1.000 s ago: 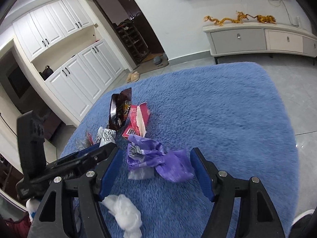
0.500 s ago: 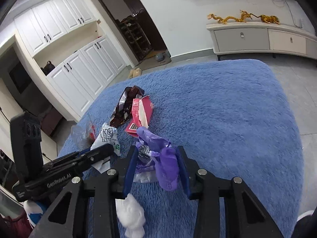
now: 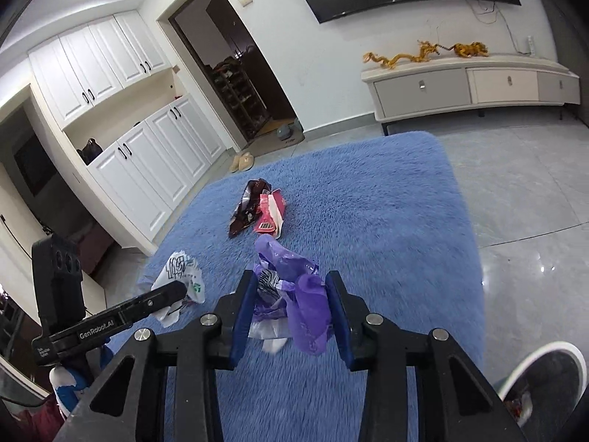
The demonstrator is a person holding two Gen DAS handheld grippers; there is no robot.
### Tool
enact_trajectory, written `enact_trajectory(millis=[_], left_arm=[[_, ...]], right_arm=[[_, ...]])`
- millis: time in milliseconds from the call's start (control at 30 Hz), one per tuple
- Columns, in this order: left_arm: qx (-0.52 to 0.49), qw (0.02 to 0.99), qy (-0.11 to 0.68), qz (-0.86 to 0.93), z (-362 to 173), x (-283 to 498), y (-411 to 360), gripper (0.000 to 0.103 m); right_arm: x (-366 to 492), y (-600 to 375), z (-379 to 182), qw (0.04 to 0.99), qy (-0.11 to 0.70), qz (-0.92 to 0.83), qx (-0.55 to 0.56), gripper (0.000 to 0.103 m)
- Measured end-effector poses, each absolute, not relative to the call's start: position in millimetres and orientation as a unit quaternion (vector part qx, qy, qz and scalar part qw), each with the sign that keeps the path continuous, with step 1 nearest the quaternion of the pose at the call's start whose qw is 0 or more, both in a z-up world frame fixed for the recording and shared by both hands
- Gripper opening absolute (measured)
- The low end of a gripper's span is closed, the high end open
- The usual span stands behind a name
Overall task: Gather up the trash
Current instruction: 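Lift both held bags up off the rug, then carry both bags over the trash bin and open both grippers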
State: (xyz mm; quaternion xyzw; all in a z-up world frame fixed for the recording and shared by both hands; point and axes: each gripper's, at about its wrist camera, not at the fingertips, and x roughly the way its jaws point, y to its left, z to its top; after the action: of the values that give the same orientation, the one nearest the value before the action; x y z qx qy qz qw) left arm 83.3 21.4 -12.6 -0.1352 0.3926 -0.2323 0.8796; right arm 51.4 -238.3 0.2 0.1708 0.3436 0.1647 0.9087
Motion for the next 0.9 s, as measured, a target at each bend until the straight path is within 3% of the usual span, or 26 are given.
enact_trajectory(millis=[533, 900], left_arm=[[-0.122, 0.908, 0.307, -0.258, 81.4, -3.5, 34.5, 0.020], [-0.064, 0.920, 0.277, -0.269, 121.3, -44.3, -9.0, 0.020]], right_arm=[[-41.3, -256.0, 51.3, 0.933, 0.279, 0.155, 0.165, 0.036], [-99.5, -292.1, 72.9, 0.952, 0.221, 0.131, 0.165, 0.036]])
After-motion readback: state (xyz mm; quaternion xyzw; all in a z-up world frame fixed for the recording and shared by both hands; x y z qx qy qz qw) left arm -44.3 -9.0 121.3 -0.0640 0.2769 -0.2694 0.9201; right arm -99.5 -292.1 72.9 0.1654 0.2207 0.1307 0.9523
